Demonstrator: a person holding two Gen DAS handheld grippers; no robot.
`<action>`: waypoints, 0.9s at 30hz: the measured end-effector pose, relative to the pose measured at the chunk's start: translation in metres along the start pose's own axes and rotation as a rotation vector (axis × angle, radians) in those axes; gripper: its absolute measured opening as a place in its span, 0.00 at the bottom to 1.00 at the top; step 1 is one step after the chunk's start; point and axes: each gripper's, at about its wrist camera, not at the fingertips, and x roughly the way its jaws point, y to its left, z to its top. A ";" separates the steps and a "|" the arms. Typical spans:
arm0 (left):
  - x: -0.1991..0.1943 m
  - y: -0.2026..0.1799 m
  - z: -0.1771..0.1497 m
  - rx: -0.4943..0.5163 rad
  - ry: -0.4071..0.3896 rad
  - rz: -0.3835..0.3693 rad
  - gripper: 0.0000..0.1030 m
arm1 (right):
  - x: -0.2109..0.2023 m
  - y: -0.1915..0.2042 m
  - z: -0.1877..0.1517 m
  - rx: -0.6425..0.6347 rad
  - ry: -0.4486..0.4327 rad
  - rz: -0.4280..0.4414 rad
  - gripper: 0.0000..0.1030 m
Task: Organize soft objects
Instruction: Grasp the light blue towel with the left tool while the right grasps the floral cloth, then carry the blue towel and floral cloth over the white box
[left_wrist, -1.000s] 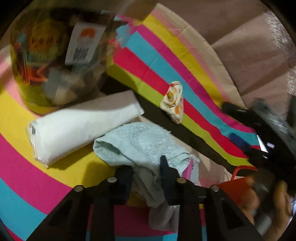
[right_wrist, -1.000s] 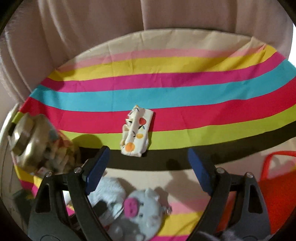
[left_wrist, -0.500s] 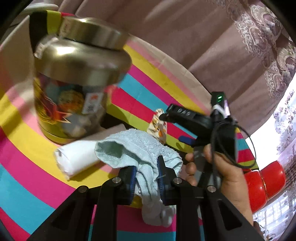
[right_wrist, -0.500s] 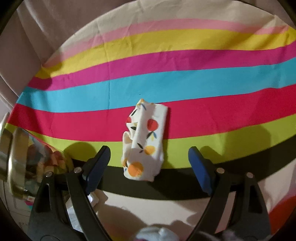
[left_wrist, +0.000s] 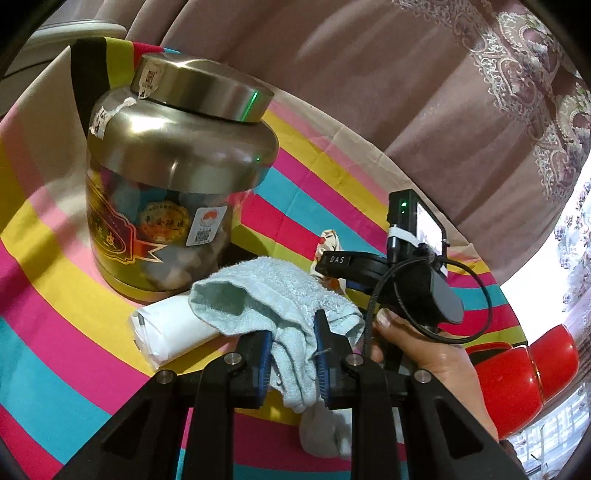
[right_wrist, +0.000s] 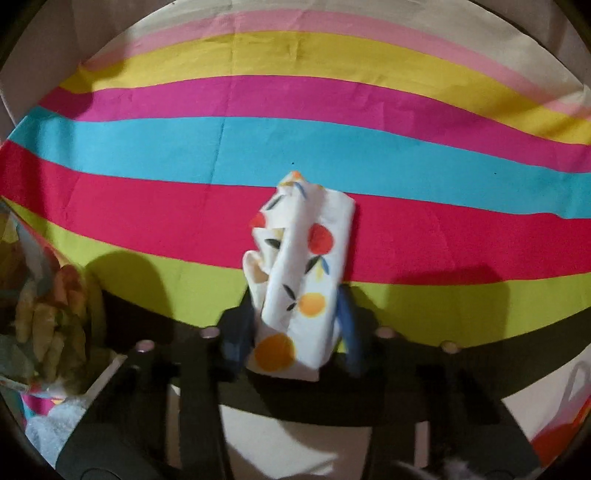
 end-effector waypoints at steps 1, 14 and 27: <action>0.000 0.000 0.000 0.001 0.002 0.001 0.21 | -0.001 0.000 -0.001 -0.003 -0.005 0.002 0.36; 0.009 -0.001 -0.002 0.009 0.011 0.010 0.21 | -0.094 -0.017 -0.047 -0.008 -0.176 0.002 0.34; -0.004 -0.011 -0.009 0.064 -0.026 0.022 0.21 | -0.172 -0.011 -0.116 -0.051 -0.277 -0.101 0.34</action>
